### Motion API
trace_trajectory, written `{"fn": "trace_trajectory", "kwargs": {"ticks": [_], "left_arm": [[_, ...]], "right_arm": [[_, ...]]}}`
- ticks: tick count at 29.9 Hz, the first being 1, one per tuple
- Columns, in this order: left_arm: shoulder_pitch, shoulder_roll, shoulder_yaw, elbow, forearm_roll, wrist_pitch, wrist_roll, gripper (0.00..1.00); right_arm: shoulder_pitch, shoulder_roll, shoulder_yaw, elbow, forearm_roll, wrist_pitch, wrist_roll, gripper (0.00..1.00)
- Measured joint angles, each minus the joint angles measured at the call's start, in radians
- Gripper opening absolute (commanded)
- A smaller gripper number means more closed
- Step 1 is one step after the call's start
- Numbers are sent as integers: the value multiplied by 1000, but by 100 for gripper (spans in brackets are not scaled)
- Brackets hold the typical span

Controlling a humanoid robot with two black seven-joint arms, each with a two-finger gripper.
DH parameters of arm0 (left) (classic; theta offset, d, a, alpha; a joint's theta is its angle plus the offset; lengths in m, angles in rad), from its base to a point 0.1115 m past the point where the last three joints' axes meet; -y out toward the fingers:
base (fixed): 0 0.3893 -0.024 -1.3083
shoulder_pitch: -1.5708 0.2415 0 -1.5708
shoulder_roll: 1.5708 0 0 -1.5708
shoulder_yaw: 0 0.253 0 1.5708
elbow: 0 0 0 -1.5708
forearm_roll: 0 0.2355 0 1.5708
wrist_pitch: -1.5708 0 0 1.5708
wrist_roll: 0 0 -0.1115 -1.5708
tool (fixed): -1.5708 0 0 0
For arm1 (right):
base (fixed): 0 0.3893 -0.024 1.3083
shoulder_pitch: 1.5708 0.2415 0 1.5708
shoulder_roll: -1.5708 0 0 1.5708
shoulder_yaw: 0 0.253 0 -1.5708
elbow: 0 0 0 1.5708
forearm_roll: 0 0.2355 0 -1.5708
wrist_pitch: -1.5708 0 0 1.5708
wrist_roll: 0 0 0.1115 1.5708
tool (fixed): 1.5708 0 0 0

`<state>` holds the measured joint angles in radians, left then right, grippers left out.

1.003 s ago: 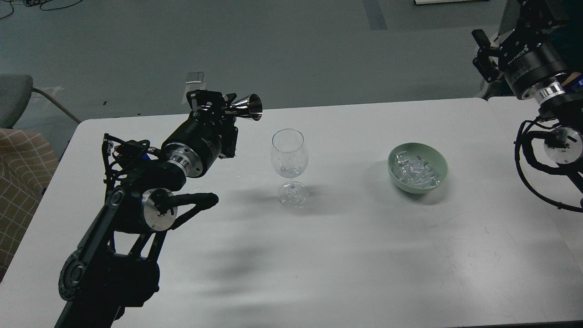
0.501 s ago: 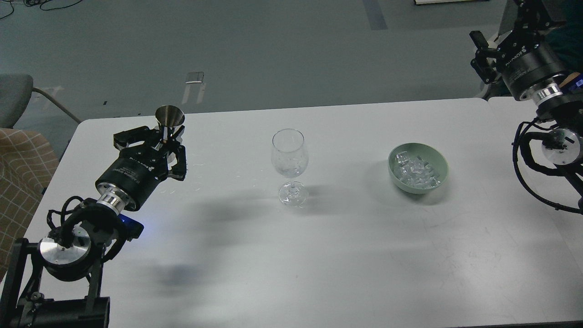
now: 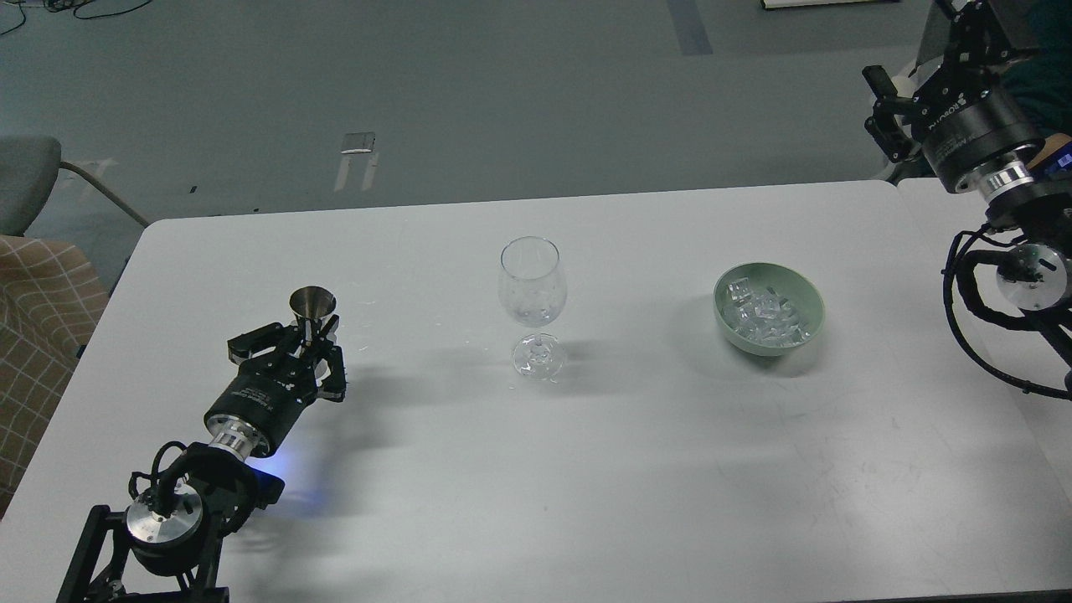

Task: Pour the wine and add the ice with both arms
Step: 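Lower the jigger onto the table and open the left gripper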

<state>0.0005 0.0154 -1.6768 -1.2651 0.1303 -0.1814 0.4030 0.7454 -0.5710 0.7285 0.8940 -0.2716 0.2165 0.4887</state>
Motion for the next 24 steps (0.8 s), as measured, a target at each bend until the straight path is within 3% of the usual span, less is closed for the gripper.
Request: {"fn": "trace_trajectory", "kwargs": {"ticks": [6,24], "left_arm": [[-8,0,-1,7,-6,-3,-3,41],[-28,3,2,43,-4,3,-3,47]], "right_arm": [[-1,-1,0,0,0,0,0,100],[-6,2,0,0,-5,0,0,100]]}}
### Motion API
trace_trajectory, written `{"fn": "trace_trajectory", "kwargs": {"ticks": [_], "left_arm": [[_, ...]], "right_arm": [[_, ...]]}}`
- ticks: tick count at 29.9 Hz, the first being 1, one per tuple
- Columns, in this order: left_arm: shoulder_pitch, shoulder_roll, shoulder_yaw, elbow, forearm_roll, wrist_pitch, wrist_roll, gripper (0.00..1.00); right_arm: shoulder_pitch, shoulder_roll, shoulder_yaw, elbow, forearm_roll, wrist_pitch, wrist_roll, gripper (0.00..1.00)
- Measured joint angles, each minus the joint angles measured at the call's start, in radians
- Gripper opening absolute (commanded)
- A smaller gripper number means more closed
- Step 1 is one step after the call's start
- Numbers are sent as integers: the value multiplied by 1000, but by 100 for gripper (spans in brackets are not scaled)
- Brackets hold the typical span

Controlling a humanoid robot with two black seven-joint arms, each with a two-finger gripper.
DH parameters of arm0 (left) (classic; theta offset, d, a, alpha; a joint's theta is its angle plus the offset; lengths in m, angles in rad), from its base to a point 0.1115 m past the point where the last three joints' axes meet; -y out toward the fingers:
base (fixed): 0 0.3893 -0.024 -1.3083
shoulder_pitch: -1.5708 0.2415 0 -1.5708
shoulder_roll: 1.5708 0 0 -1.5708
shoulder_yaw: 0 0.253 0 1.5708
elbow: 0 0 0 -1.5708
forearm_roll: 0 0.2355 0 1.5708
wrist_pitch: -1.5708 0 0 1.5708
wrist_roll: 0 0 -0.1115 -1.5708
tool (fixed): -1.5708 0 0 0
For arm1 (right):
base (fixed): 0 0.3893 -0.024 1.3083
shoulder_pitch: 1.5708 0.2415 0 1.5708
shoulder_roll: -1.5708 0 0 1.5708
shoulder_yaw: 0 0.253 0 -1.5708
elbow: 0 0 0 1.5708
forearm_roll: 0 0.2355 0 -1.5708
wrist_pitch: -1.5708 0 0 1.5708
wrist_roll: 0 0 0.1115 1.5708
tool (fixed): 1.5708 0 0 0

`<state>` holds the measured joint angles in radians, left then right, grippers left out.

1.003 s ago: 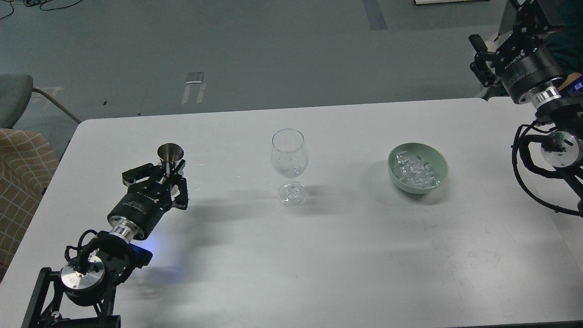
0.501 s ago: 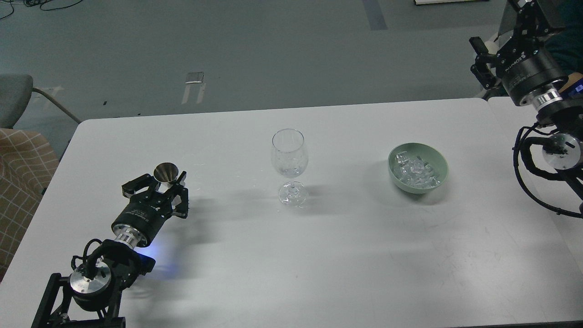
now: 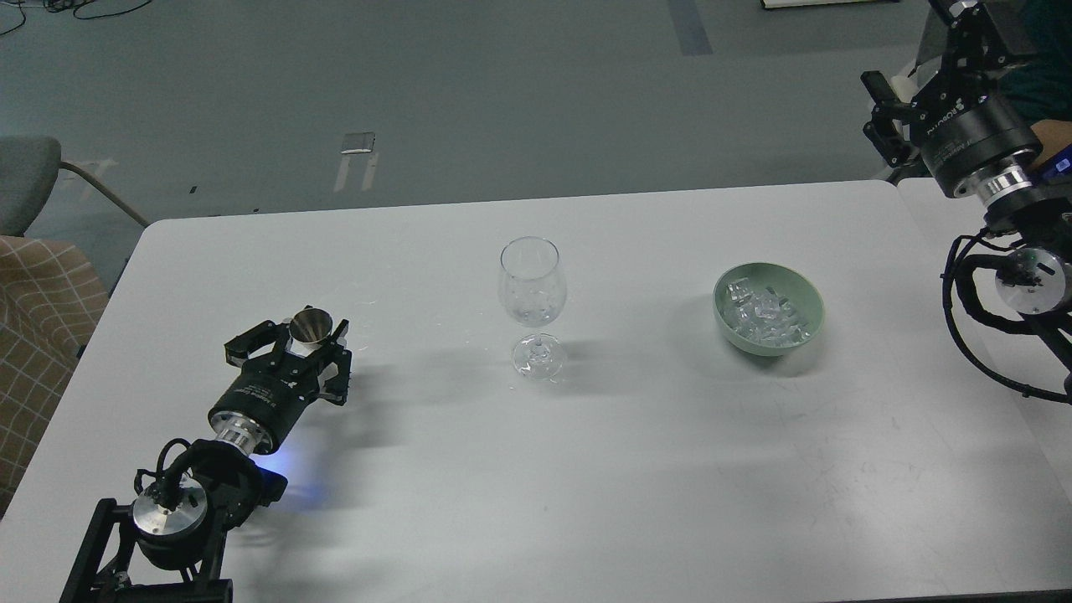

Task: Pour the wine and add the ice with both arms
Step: 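Lower the jigger onto the table and open the left gripper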

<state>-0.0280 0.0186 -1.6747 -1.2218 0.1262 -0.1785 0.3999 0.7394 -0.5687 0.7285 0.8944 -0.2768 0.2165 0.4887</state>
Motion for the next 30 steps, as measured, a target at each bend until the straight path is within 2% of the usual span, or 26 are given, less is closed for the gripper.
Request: {"fn": "trace_trajectory", "kwargs": {"ticks": [2,4,6,12,14,16,30], "left_arm": [[-1,1,0,0,0,-1,0,48],[-1,1,0,1,0,-1,0,56],[-1,1,0,1,0,-1,0,59],[-3,2,1,1,0,4,0,77],[-3,3,1,1,0,5,0,84],[-3,3,1,1,0,5,0,96],[16,36,-3,-5,-1,-32,25,98]], "right_arm": [[0,0,0,0,-1,0,0,100],[0,0,0,0,-1,0,0,100],[0,0,0,0,-2,0,0,100],[0,-2,0,0,-2,0,0,100],[0,-2,0,0,-2,0,0,100],[0,-2,0,0,-1,0,0,100],[0,-1,0,0,-1,0,0,100]]}}
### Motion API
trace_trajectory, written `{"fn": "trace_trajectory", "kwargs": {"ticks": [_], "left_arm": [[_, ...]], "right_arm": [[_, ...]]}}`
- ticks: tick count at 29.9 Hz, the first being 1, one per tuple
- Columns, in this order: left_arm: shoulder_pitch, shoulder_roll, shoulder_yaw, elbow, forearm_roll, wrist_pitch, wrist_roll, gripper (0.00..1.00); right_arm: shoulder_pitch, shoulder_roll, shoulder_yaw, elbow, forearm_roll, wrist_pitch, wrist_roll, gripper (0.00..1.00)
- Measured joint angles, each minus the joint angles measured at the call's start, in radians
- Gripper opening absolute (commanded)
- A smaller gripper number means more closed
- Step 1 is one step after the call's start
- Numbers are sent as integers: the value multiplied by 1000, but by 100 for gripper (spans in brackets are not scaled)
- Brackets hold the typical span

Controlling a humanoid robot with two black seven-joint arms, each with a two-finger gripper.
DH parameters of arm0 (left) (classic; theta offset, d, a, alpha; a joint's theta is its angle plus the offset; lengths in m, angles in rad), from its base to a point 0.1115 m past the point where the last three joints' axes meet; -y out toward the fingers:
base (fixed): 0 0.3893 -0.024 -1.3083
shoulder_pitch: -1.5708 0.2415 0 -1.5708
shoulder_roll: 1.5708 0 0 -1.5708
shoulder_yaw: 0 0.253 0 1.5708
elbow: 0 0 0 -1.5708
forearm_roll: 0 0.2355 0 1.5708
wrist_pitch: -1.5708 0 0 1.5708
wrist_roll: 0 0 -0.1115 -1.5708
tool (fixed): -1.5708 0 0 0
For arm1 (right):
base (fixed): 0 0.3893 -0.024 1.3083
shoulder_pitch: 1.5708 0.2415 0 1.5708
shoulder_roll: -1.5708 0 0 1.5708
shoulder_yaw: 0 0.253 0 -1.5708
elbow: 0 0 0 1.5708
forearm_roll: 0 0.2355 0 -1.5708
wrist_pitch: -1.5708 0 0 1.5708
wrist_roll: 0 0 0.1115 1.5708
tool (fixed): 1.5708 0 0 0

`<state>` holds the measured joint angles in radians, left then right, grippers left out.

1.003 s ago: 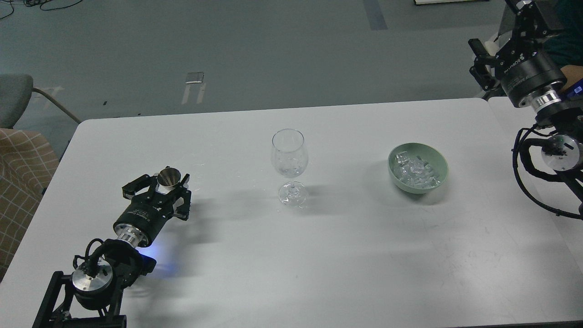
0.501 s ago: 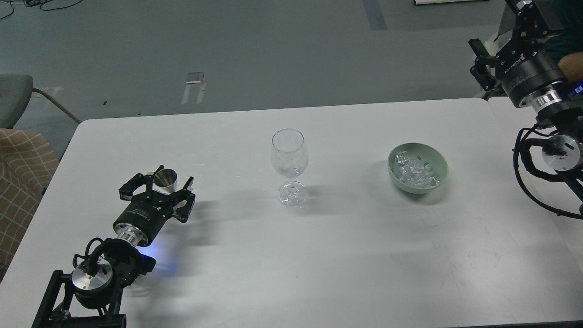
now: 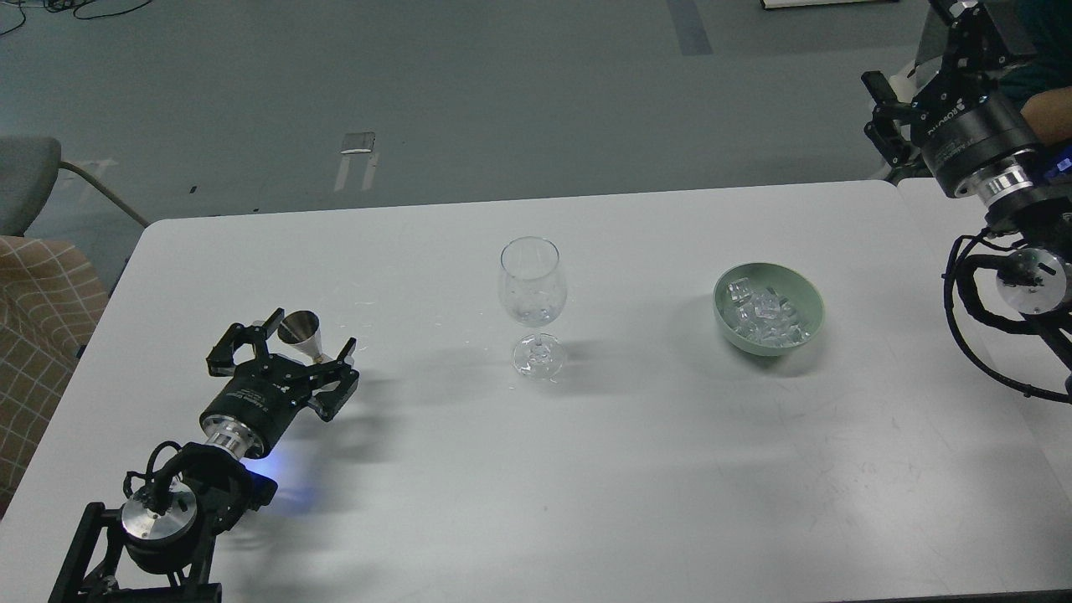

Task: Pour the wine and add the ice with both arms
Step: 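Lower the jigger onto the table and open the left gripper, then withdraw the left gripper up away from the jigger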

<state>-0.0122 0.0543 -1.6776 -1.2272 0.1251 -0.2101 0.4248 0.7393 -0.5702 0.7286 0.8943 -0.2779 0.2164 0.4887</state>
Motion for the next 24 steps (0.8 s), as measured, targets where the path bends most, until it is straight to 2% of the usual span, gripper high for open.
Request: {"fn": "trace_trajectory", "kwargs": {"ticks": [8,17,24], "left_arm": [[67,5,-32,-35,-1,-61,58,98],[130,7,-90,-48,-11,-91,64,98],[167,75,-182,-48,-47,-167,64,98]], "right_arm": [[-1,-1,0,0,0,0,0,100],[-2,-1,0,0,-1,0,0,100],[-2,-21,0,14,0,1,0,100]]}}
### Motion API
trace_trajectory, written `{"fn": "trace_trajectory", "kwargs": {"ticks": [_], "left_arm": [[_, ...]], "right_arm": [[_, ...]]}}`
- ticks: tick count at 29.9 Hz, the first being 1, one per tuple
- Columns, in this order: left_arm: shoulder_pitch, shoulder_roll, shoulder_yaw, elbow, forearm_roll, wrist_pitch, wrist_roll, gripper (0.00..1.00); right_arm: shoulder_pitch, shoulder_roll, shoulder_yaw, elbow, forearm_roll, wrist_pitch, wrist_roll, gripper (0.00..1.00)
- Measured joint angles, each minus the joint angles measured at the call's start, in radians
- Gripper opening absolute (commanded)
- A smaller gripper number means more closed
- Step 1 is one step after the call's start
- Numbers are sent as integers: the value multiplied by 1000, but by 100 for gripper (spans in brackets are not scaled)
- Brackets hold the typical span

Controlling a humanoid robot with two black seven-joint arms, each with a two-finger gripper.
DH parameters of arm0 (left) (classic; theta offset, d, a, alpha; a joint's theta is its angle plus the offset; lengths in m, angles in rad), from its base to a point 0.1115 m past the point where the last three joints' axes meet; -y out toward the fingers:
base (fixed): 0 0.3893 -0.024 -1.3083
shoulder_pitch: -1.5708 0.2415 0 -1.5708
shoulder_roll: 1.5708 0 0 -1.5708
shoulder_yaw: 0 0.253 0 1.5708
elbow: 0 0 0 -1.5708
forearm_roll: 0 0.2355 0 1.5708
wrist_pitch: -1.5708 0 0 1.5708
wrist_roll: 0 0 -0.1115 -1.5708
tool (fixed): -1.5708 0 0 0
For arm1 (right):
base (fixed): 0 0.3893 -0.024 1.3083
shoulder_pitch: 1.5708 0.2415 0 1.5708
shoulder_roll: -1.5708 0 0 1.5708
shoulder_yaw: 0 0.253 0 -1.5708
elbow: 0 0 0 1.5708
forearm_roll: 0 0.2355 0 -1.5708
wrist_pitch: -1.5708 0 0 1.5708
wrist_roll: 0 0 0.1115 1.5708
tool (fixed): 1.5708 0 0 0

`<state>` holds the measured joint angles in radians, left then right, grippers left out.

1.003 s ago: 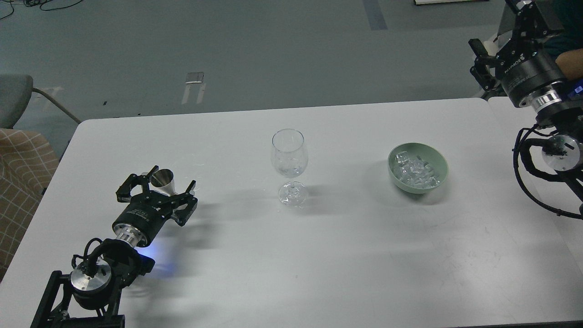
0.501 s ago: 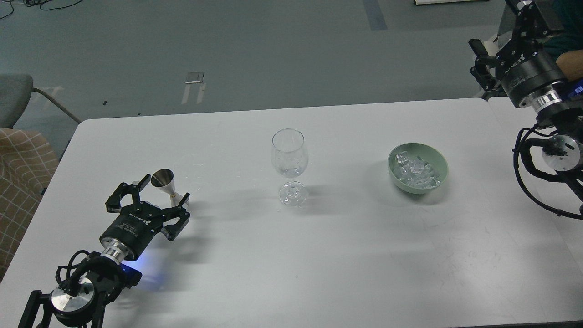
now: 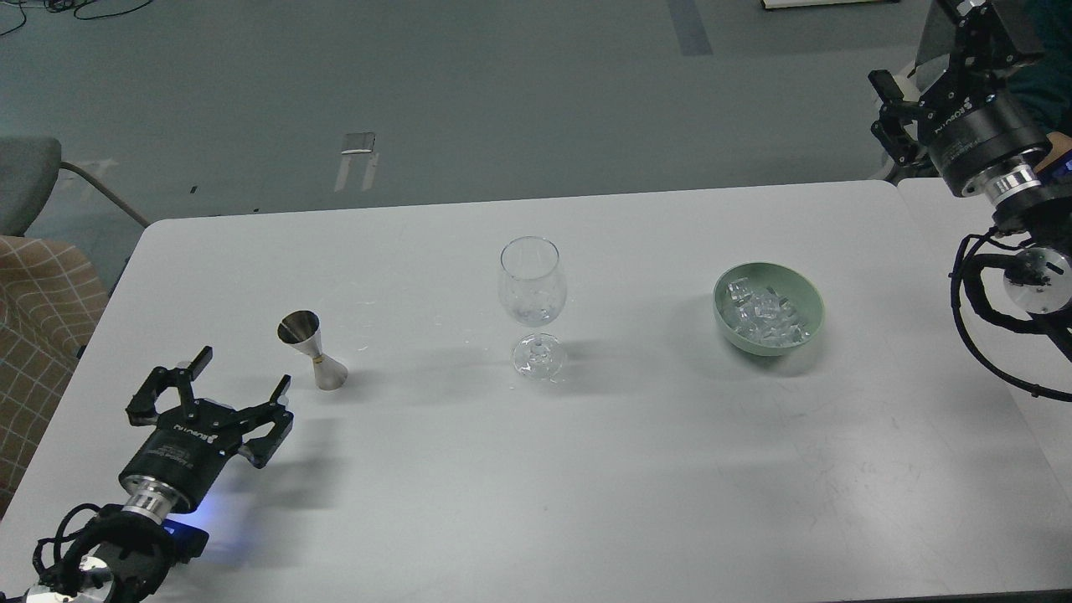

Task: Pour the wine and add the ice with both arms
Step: 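Withdraw the left gripper up away from the jigger, then reach the right gripper down into the green ice bowl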

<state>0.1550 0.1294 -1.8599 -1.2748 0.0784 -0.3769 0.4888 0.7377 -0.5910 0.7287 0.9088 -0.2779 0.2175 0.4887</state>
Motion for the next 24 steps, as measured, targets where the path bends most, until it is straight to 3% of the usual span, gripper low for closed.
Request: {"fn": "trace_trajectory", "kwargs": {"ticks": [4,8,16,20,24], "left_arm": [[-2,101,-35,0,1,-84,0,98],[-43,199,-46,2,13,-109,-4,98],[-350,271,-32,3,291,-112,-49,98],[-500,252,1,8,484,-112,-95,98],[-622,254,139,16,616,-112,-180,98]], "right_arm": [[-13,-23,0,35,-15,0,0,100],[-27,-59,0,82,-71,0,0,100],[-79,-159,-1,217,-279,-45,0,100],[-106,-210,-1,278,-364,-78,0,100],[-142,-256,-3,324,-501,-130,0,100]]}}
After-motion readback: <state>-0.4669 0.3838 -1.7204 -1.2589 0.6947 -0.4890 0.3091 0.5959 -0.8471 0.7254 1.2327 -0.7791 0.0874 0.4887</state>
